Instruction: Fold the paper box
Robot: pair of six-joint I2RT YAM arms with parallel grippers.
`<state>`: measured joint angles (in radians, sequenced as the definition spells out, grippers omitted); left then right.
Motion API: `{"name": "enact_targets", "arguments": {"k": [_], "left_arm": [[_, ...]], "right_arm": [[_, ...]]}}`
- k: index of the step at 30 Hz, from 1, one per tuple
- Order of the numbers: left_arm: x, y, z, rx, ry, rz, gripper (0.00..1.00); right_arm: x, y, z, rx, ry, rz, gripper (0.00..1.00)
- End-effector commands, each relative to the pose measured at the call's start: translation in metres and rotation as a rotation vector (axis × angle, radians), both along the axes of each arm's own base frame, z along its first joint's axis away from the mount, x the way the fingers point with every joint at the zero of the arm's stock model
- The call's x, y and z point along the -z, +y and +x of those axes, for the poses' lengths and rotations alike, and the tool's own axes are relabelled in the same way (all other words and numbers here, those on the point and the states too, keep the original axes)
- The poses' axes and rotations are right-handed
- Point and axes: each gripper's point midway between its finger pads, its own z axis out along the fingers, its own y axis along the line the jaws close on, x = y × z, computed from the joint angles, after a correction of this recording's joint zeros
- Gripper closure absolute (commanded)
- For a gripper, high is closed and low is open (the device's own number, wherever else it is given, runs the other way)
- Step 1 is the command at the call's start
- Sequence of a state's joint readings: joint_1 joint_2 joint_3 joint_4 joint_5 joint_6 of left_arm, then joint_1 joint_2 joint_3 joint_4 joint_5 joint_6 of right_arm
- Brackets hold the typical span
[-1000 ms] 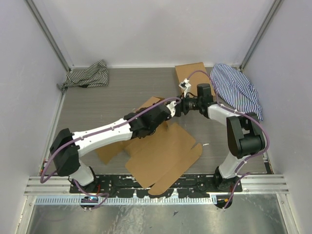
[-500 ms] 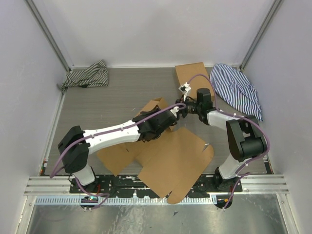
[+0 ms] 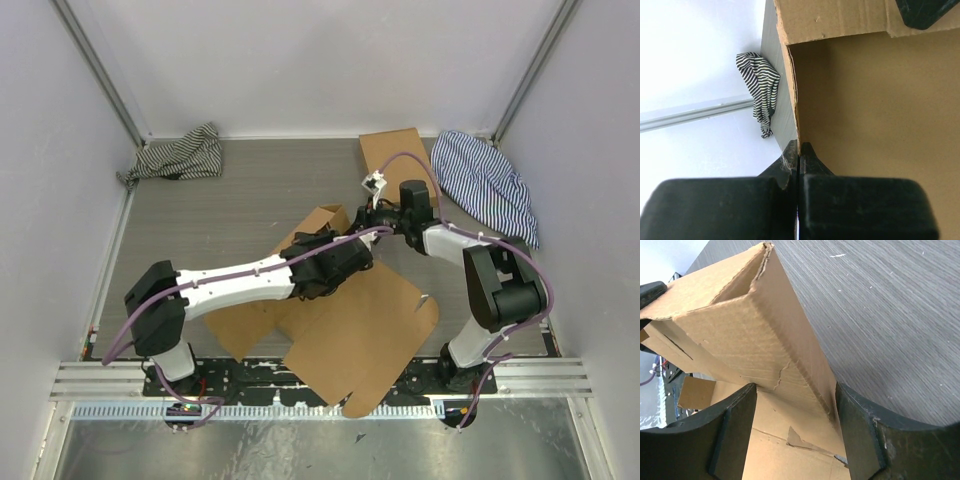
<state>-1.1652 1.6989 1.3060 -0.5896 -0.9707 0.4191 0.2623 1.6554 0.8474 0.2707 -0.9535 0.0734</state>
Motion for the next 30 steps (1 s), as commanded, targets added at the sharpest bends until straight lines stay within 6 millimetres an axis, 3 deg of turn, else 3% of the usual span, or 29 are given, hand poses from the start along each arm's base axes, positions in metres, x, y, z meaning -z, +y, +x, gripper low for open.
{"name": "enact_targets", "arguments": {"k": [1, 8, 12, 18, 25, 30], "left_arm": [[-0.002, -0.014, -0.011, 0.051, 0.013, 0.026, 1.0], [-0.009, -0.018, -0.013, 0.055, -0.001, 0.018, 1.0], [-0.016, -0.023, -0.011, 0.057, -0.01, 0.003, 0.96], [-0.019, -0.028, -0.013, 0.06, -0.013, -0.008, 0.85], [-0.025, -0.027, -0.015, 0.043, -0.017, -0.059, 0.6], [-0.022, -0.023, -0.015, 0.026, 0.0, -0.104, 0.6]], "right_arm": [[-0.032, -0.003, 0.01, -0.009, -0.103, -0.001, 0.31], [-0.035, -0.008, -0.009, -0.049, -0.092, -0.016, 0.31], [-0.037, -0.012, -0.008, -0.021, -0.1, -0.034, 0.3], [-0.039, -0.017, -0.002, -0.013, -0.075, -0.076, 0.27], [-0.036, -0.019, -0.002, -0.009, -0.071, -0.076, 0.24], [-0.031, -0.018, 0.002, -0.003, -0.054, -0.073, 0.23]]}}
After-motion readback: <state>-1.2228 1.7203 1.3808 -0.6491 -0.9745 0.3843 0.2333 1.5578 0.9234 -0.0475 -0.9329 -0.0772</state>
